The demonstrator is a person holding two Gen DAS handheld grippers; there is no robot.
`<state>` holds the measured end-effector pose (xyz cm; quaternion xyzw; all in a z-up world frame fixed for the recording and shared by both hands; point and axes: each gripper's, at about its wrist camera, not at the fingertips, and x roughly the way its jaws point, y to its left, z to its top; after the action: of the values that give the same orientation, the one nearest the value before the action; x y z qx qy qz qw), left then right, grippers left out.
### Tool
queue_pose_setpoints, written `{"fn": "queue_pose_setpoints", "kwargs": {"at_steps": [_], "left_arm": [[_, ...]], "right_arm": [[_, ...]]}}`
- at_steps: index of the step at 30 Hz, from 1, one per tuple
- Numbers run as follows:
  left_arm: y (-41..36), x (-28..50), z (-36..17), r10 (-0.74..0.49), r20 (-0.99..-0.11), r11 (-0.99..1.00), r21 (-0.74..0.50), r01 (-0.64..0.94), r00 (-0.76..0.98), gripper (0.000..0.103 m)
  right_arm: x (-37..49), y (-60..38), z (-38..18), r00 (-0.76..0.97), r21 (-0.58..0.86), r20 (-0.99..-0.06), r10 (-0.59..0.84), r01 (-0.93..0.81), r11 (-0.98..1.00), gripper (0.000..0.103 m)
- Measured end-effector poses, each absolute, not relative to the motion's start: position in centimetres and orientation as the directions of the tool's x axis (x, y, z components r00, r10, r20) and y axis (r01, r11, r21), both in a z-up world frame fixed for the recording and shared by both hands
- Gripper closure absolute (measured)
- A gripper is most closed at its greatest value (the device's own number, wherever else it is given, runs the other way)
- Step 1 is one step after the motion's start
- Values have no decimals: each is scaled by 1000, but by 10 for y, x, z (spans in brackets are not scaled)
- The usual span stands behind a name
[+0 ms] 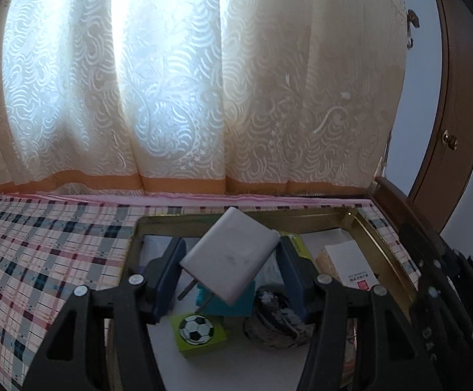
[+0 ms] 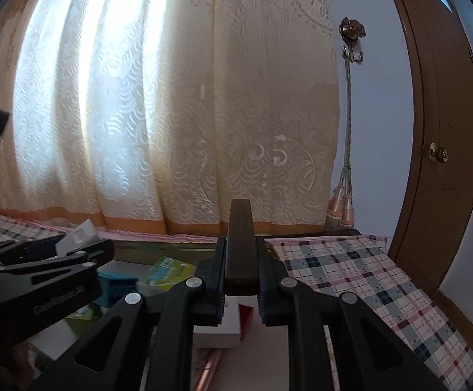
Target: Organize rigid objects
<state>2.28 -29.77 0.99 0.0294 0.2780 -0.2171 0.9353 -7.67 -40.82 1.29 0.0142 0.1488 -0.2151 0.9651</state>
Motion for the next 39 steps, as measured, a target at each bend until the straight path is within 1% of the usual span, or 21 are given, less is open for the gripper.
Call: {"fn": "queue_pose_setpoints", "kwargs": {"at_steps": [8,14,17,18,20,22,24,28,31,33,34,35,36,38,39], "left_arm": [[-309,31,2,-362,-568,911,-47,410,739,46],[-316,37,0,-334,-588,917,-24,397,736,46],[-321,44,-5,-304,-610,920,11,391,732,46],[-322,49,-9,-297,-633,921,8,390,715,47],[-321,60,-17,-311,-691,915,-33,402,652,51],[-321,65,-20,-319,-724,911,-57,409,612,51],[-320,70,-24,-306,-767,915,-73,397,564,46],[-313,81,-32,-250,-835,947,-107,301,490,22],[-307,84,-33,-288,-844,942,-164,293,452,22],[-307,83,-32,-296,-845,939,-173,297,445,22],[-306,81,-30,-307,-843,935,-181,304,442,22],[-304,80,-29,-321,-839,931,-194,311,439,22],[-303,81,-28,-335,-834,926,-207,315,439,22],[-298,78,-24,-374,-815,914,-243,324,443,21],[-296,77,-21,-391,-805,908,-258,330,446,18]], "right_arm": [[-57,-424,6,851,-42,-341,-399,410,911,86],[-36,-425,-4,840,-41,-423,-340,357,933,86],[-28,-423,-9,830,-50,-460,-316,331,942,86],[-26,-422,-11,830,-42,-474,-294,312,949,86],[-22,-420,-14,824,-42,-499,-268,286,957,86],[-19,-416,-15,822,-53,-511,-253,263,963,86],[-18,-413,-17,820,-60,-520,-239,244,968,85],[-17,-416,-19,821,-40,-527,-218,233,972,84],[-19,-416,-18,823,-46,-527,-211,220,974,77],[-22,-418,-19,823,-37,-528,-211,225,974,73],[-23,-420,-18,825,-27,-527,-205,225,974,68],[-25,-423,-17,827,-8,-525,-200,231,973,60],[-27,-426,-17,828,8,-523,-200,239,971,55],[-33,-437,-15,837,73,-515,-184,257,964,30],[-37,-441,-13,847,106,-502,-177,263,959,25]]}}
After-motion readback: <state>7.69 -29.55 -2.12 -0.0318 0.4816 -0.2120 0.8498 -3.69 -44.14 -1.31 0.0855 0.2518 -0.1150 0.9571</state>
